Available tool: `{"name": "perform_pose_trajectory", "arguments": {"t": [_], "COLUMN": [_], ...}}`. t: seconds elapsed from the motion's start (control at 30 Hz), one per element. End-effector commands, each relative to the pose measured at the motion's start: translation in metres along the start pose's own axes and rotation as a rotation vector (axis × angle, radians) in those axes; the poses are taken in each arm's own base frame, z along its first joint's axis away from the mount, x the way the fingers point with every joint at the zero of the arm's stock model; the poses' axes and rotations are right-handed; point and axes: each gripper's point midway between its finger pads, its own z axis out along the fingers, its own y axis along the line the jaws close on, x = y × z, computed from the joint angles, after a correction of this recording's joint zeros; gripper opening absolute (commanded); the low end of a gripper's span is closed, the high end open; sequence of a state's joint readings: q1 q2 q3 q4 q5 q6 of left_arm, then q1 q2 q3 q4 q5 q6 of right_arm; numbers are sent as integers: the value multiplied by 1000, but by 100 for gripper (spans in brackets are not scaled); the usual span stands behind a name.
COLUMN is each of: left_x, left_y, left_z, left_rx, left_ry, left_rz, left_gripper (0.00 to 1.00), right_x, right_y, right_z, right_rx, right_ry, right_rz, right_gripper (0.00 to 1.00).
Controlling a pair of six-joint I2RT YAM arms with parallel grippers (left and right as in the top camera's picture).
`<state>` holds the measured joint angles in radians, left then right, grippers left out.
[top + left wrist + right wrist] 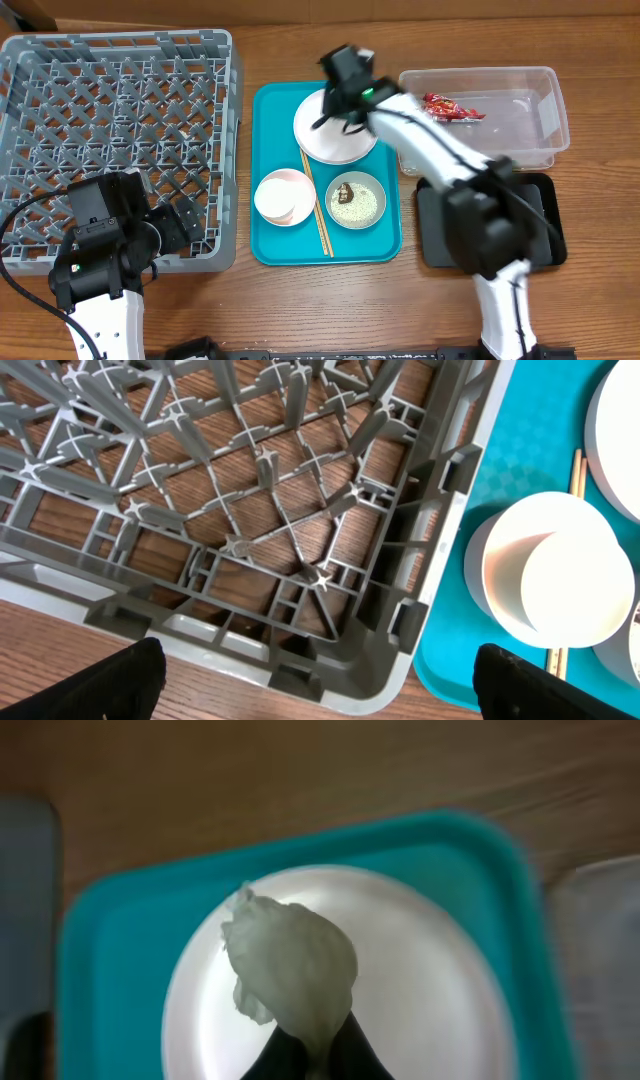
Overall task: Sort waste into correct bins and load items into the dishwasher
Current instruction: 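Move the tissue into the clear bin and open the right gripper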
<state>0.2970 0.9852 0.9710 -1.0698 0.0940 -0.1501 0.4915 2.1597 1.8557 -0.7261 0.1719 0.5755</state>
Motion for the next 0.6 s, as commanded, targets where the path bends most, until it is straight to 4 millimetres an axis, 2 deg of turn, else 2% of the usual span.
{"name": "perform_pose_trajectory", "arguments": {"t": [0.0,0.13,0.17,0.3,0.37,0.4,0.5,0.57], "left_x": [-7,-7,-7,-7,-7,-7,-7,-7], "left_y": [-2,-2,-2,-2,-2,-2,-2,-2], "left_z": [-5,-5,-5,-5,-5,-5,-5,-5], "left_rx": [11,11,11,12,12,12,11,11], "left_ry": [-21,-22,-21,-21,-21,-21,-21,-21], "left_rz": [13,13,12,12,12,12,12,13], "left_gripper": [100,100,100,100,100,100,100,100], "right_x": [-55,-49,-44,-25,-19,-17,-20,-26], "right_y": [-30,-94,-113,-162,-177,-182,-191,-190], "right_z": [-81,-104,-106,-102,-97,-96,-95,-101], "right_rx": [-11,119,166,287,317,325,335,302], "right_ry": [-111,-28,4,108,140,147,138,134], "right_rz": [121,300,341,393,391,393,404,389], "right_gripper": [4,4,4,4,6,13,20,40]}}
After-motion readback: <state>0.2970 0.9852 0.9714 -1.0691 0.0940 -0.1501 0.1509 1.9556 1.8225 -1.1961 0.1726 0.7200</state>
